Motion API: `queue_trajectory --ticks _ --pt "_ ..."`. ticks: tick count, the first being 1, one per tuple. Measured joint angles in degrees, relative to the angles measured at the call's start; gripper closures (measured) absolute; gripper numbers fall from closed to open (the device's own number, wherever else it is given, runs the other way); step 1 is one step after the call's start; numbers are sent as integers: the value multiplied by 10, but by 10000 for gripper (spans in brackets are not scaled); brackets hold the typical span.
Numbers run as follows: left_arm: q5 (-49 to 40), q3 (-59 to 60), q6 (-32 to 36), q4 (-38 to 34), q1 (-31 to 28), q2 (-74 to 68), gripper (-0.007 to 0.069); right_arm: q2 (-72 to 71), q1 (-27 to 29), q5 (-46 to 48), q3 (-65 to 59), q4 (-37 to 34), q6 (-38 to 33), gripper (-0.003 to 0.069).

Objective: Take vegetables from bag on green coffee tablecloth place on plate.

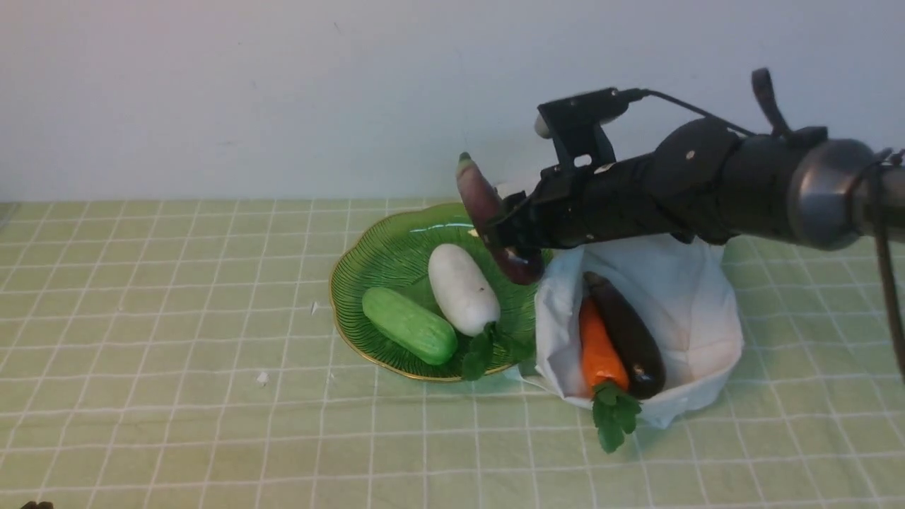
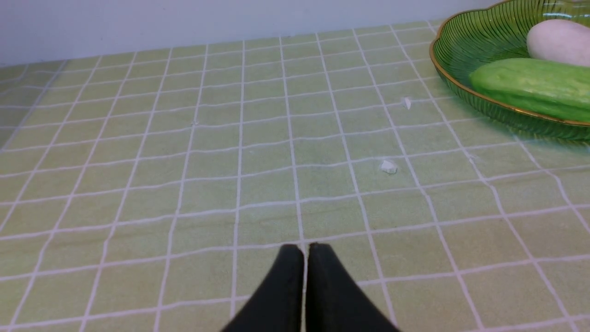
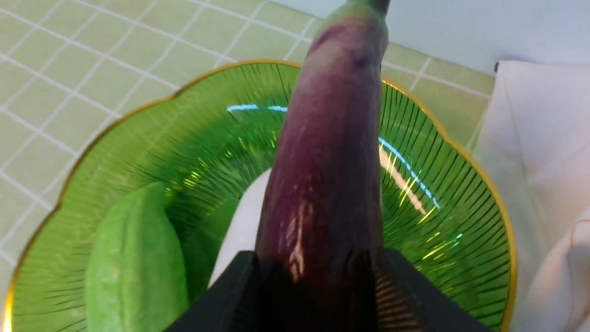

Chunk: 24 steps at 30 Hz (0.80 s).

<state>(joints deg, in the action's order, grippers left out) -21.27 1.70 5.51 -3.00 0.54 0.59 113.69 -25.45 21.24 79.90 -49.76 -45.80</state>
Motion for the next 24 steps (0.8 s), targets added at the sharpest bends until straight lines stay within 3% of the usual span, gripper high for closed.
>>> queue_trajectory --ticks 4,10,15,19,23,24 --pt "0 0 0 0 0 0 629 12 0 -1 2 0 0 336" --pt "0 0 0 0 0 0 629 14 0 -3 2 0 -2 148" --pt "0 0 0 0 0 0 629 5 1 13 2 2 -2 71" --pt "0 0 0 0 0 0 629 -33 9 50 3 26 -2 84" --pt "0 0 0 0 0 0 629 -103 27 106 14 74 -1 157" --pt "0 0 0 0 0 0 629 -136 37 131 21 95 6 203"
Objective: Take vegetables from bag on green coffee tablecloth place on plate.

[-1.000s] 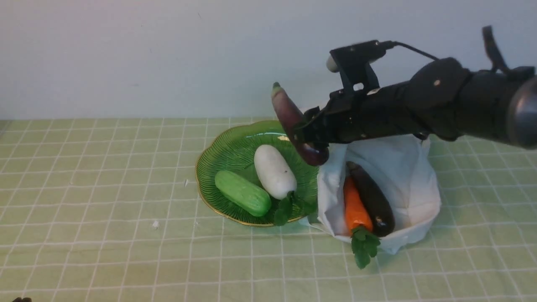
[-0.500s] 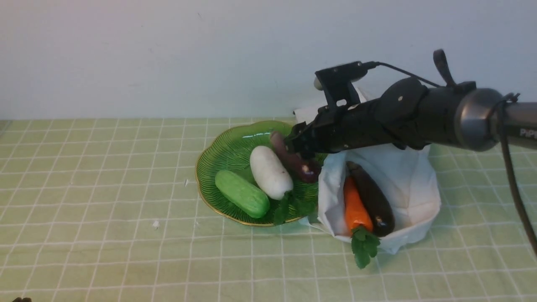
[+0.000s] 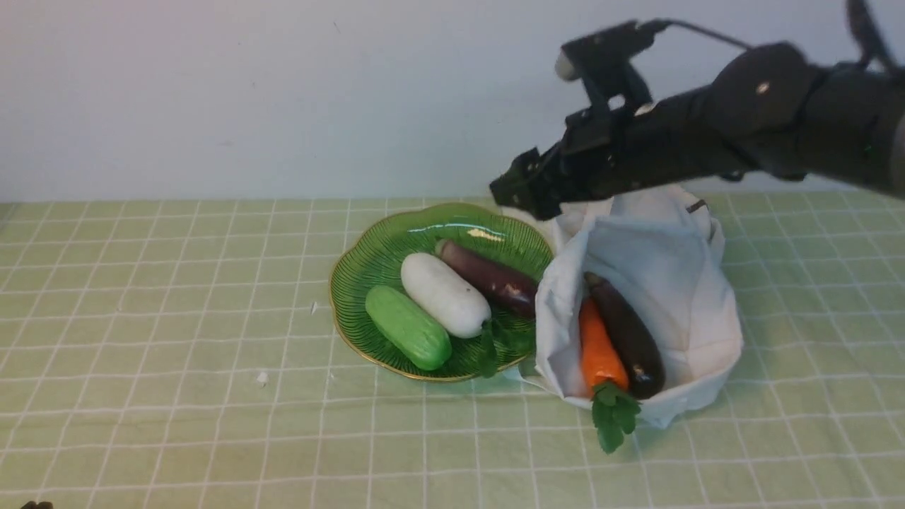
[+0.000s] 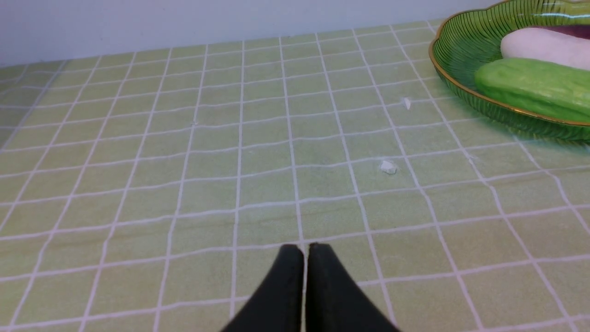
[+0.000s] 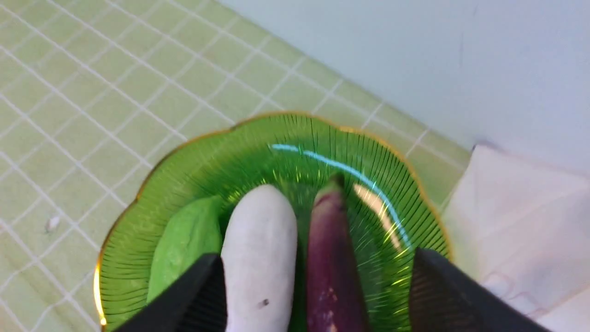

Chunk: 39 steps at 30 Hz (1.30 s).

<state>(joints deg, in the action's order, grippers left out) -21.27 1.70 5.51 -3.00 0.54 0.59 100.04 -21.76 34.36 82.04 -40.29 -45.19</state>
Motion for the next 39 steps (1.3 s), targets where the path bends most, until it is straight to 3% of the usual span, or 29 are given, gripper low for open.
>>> queue_trajectory --ticks 7,8,13,20,26,33,39 --pt "0 0 0 0 0 0 629 -167 46 134 15 76 72 478" --pt "0 0 0 0 0 0 629 -211 62 183 15 97 94 559" --pt "0 0 0 0 0 0 629 -307 95 258 12 142 140 664" --pt "0 0 0 0 0 0 629 -434 120 269 -45 176 181 673" --pt "0 0 0 0 0 0 629 -574 122 248 -168 199 184 673" --pt "0 0 0 0 0 0 629 -727 122 80 -367 193 184 673" --pt "0 0 0 0 0 0 629 -764 122 -91 -509 124 184 673"
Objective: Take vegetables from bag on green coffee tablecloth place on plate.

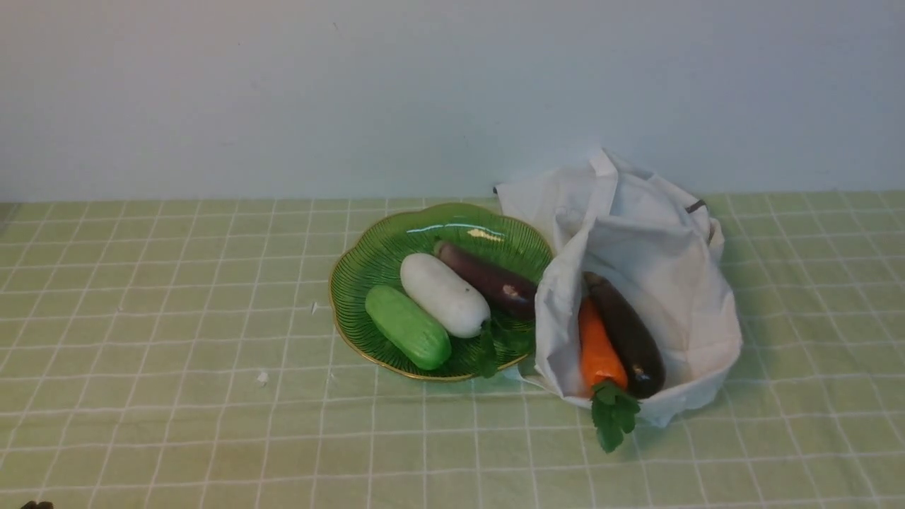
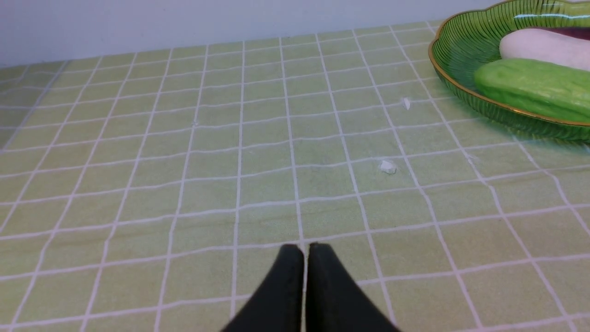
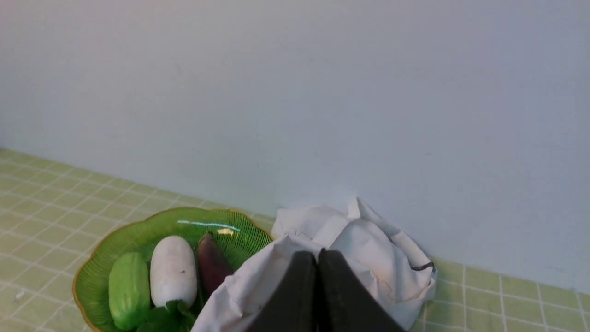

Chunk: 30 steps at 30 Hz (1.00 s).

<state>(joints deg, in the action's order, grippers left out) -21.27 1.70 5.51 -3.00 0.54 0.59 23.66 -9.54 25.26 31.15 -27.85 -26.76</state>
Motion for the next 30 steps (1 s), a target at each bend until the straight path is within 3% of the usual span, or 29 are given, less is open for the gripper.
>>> queue_trajectory --ticks 9,24,30 --pt "0 0 0 0 0 0 629 -1 0 -48 -60 -41 -1 673" --pt "0 0 0 0 0 0 629 -1 0 55 -68 -41 -1 673" --pt "0 0 0 0 0 0 629 -16 0 40 -91 -45 2 673"
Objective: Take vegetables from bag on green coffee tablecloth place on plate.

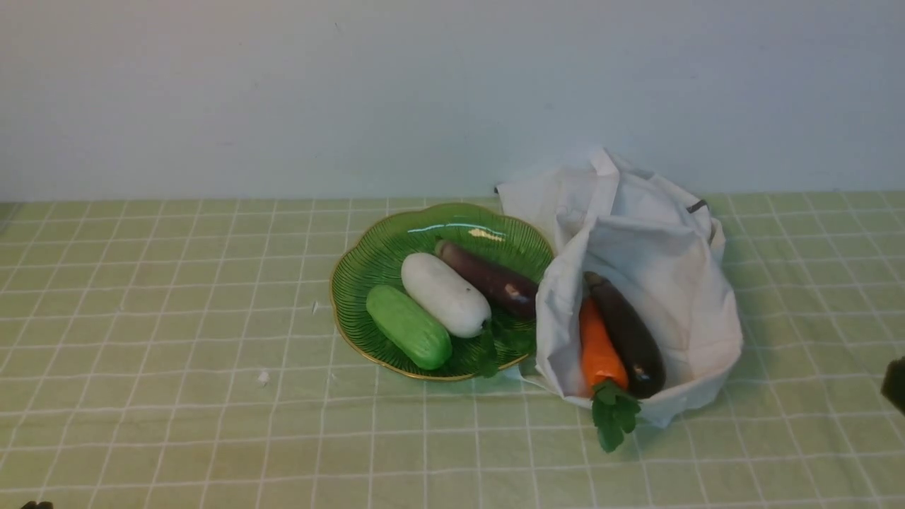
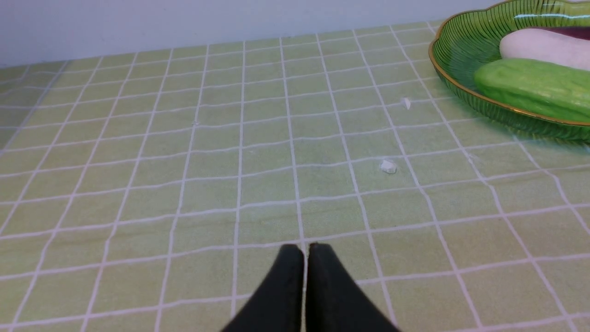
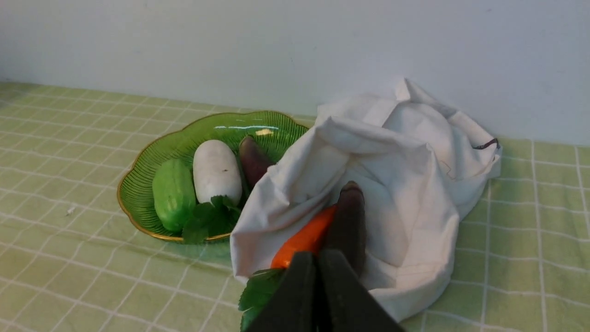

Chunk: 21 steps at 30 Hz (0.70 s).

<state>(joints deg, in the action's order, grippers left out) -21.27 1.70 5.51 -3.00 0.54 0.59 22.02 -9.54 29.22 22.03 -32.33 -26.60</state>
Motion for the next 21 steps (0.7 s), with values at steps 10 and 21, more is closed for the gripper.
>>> queue_trajectory --ticks 10,21 --pt "0 0 0 0 0 0 629 -107 0 -111 -145 279 218 673" --pt "0 0 0 0 0 0 629 -224 21 -107 -237 355 333 673"
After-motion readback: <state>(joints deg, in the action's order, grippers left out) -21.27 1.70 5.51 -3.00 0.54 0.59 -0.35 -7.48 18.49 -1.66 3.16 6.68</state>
